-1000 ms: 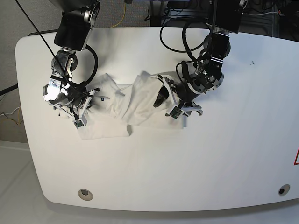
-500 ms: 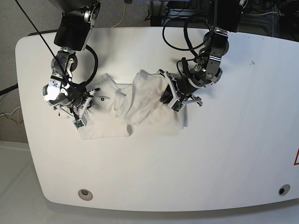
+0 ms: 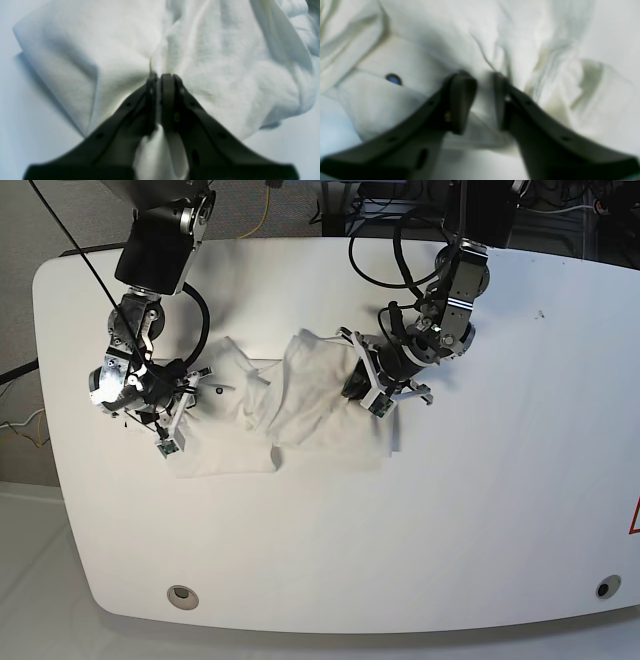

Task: Fold the T-shirt properly
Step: 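Open the right gripper and release the shirt, then move the right gripper outward and back over the shirt's folded end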

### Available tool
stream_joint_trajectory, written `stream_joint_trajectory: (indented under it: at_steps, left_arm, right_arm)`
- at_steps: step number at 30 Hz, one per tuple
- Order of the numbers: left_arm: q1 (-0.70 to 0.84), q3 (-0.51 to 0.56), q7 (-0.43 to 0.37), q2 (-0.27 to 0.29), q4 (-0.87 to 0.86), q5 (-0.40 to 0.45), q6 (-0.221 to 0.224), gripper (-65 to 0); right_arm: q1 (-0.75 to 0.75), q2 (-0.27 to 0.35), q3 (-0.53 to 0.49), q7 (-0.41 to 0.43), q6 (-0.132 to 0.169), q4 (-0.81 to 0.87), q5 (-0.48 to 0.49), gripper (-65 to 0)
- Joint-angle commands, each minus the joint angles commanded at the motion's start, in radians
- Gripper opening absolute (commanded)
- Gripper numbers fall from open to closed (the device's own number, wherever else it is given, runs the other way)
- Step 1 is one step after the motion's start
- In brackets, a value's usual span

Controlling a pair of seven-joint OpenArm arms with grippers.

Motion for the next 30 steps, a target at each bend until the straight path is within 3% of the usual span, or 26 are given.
stream_joint_trajectory:
  at_steps: [5,9,16,30]
  left_arm:
    - [0.000,0.000,0.000,-0.002,0.000,0.000,0.000,-63.2]
    - [0.000,0.000,0.000,-0.002,0.000,0.000,0.000,-63.2]
    - [0.002,0.000,0.000,0.000,0.000,0.000,0.000,-63.2]
    - [0.015,0.002,0.000,0.002,0.000,0.000,0.000,-63.2]
  right_arm:
    - [0.005,-0.002,0.020,-0.012,0.000,0.072,0.006,-12.0]
    - [0.014,-0.002,0.021,-0.012,0.000,0.094,0.000,-4.7]
    - [0.040,-0.002,0.118,-0.012,0.000,0.089,0.000,-4.4]
    - [0.098,-0.012,0.442,-0.014,0.000,0.015,0.046,-4.0]
